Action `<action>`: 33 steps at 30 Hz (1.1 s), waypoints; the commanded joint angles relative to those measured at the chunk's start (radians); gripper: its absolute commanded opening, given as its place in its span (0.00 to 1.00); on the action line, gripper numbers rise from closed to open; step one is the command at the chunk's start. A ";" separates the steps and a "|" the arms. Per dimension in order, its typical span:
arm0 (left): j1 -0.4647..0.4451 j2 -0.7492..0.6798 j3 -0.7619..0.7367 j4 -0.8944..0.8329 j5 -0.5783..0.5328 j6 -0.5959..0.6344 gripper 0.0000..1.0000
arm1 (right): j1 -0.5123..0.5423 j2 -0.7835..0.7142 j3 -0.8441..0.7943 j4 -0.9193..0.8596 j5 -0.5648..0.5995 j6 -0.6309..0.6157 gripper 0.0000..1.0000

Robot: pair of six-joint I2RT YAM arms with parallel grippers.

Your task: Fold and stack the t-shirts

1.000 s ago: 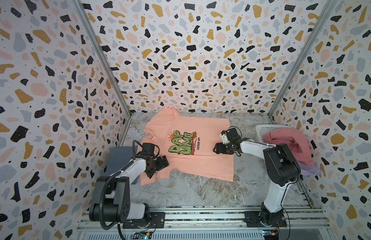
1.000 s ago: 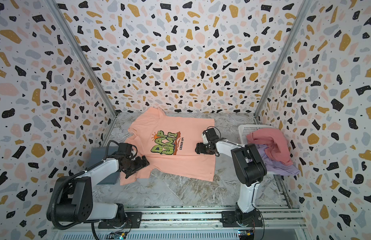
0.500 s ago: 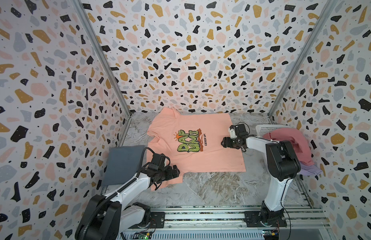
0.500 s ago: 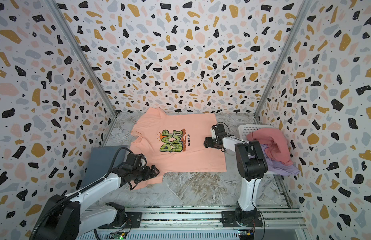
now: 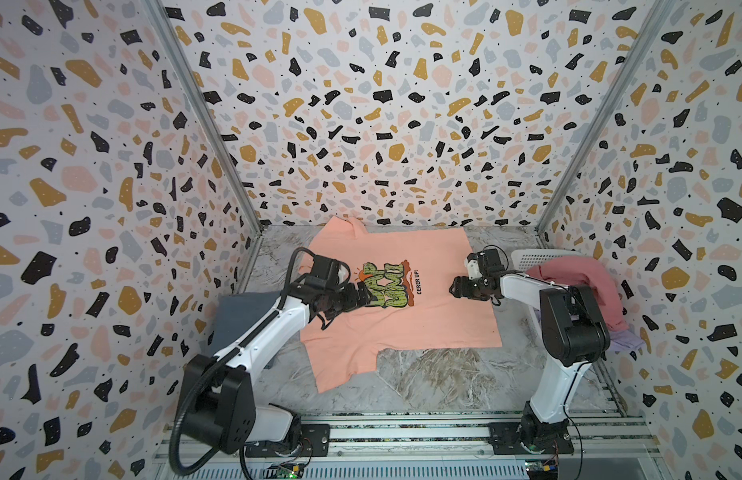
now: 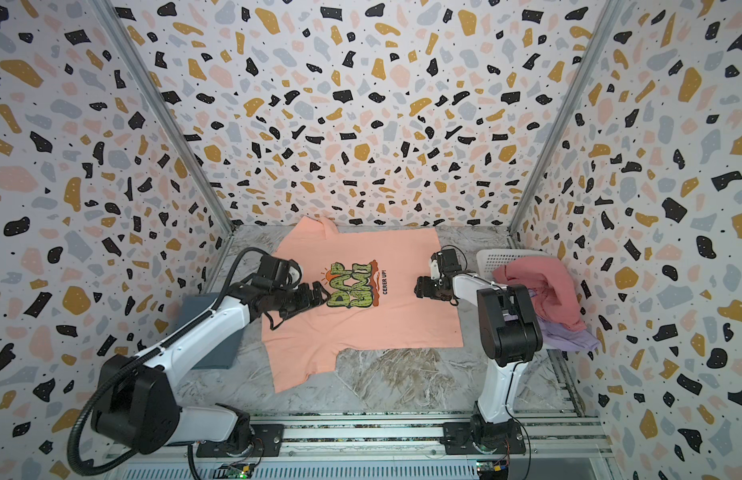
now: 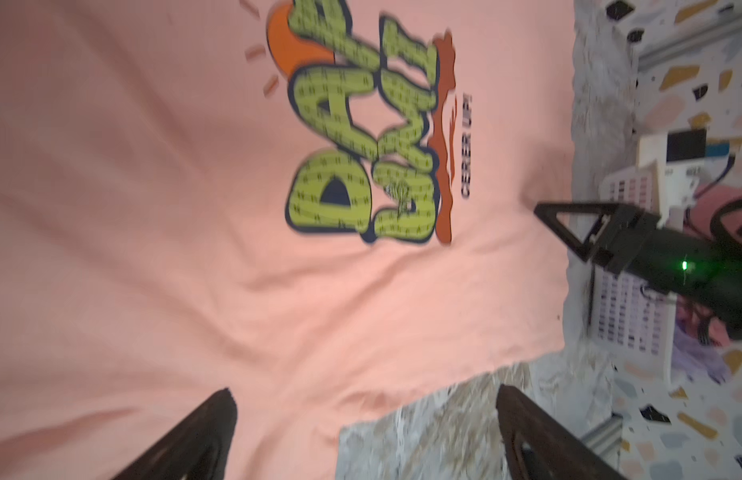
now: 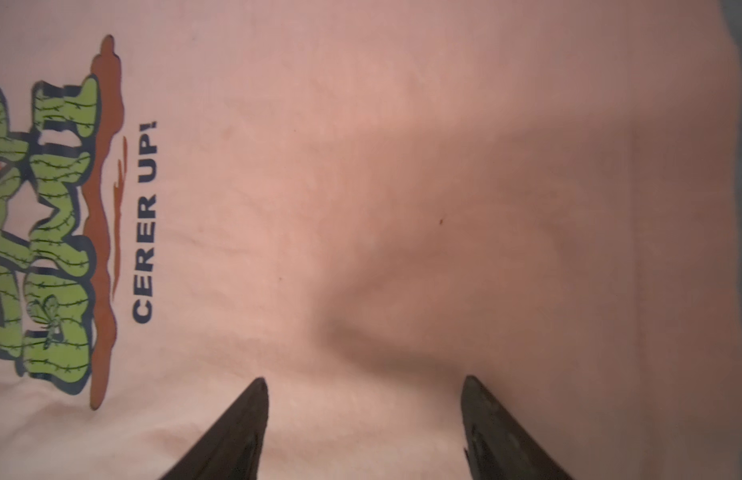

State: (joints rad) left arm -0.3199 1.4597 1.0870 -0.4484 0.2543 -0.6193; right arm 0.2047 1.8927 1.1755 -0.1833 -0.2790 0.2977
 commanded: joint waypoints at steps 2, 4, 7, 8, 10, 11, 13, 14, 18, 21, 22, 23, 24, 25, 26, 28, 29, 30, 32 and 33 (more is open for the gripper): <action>0.018 0.215 0.172 0.050 -0.157 0.035 0.98 | 0.000 0.072 0.162 -0.004 -0.062 0.043 0.73; 0.018 0.314 0.258 0.054 -0.184 0.054 0.98 | 0.001 0.109 0.215 0.002 -0.074 0.054 0.73; 0.033 0.417 0.304 0.075 -0.209 0.036 0.98 | -0.001 0.148 0.256 -0.003 -0.080 0.050 0.73; 0.042 0.435 0.305 0.077 -0.199 0.024 0.97 | -0.001 0.161 0.268 -0.014 -0.078 0.042 0.73; 0.056 0.426 0.272 0.110 -0.182 0.008 0.97 | -0.001 0.176 0.276 -0.035 -0.073 0.022 0.73; 0.061 0.402 0.238 0.134 -0.182 -0.001 0.97 | -0.002 0.178 0.269 -0.037 -0.068 0.016 0.73; 0.077 0.342 0.172 0.167 -0.180 -0.012 0.97 | -0.004 0.178 0.245 -0.029 -0.069 0.012 0.73; 0.087 0.312 0.144 0.172 -0.186 -0.019 0.98 | -0.005 0.181 0.234 -0.030 -0.071 0.013 0.73; 0.120 0.204 0.011 0.196 -0.201 -0.034 0.98 | -0.005 0.183 0.193 -0.027 -0.080 0.016 0.73; 0.157 0.168 -0.084 0.226 -0.198 -0.050 0.98 | -0.005 0.186 0.171 -0.022 -0.087 0.020 0.73; 0.168 0.160 -0.107 0.238 -0.189 -0.052 0.98 | -0.005 0.186 0.168 -0.022 -0.088 0.018 0.73; 0.177 0.154 -0.132 0.250 -0.186 -0.056 0.98 | -0.005 0.186 0.163 -0.023 -0.088 0.017 0.73; 0.180 0.152 -0.151 0.264 -0.192 -0.059 0.99 | -0.005 0.185 0.161 -0.024 -0.086 0.015 0.73; 0.184 0.153 -0.165 0.275 -0.194 -0.058 0.99 | -0.004 0.184 0.158 -0.027 -0.085 0.013 0.73; 0.188 0.160 -0.177 0.281 -0.198 -0.058 0.99 | -0.007 0.184 0.158 -0.031 -0.085 0.010 0.73; 0.196 0.179 -0.193 0.277 -0.209 -0.063 0.99 | -0.007 0.185 0.156 -0.042 -0.085 0.002 0.73; 0.200 0.185 -0.209 0.276 -0.214 -0.067 0.99 | -0.007 0.183 0.154 -0.049 -0.084 -0.001 0.73; 0.204 0.182 -0.227 0.279 -0.221 -0.076 0.99 | -0.007 0.181 0.151 -0.056 -0.081 -0.007 0.73; 0.215 0.169 -0.265 0.273 -0.228 -0.088 0.99 | -0.007 0.176 0.139 -0.068 -0.073 -0.013 0.74; 0.220 0.154 -0.287 0.265 -0.234 -0.092 0.99 | -0.007 0.172 0.130 -0.078 -0.070 -0.017 0.73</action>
State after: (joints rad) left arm -0.1169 1.6306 0.8486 -0.1806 0.0502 -0.6861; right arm 0.2001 2.0701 1.3567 -0.1181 -0.3698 0.2886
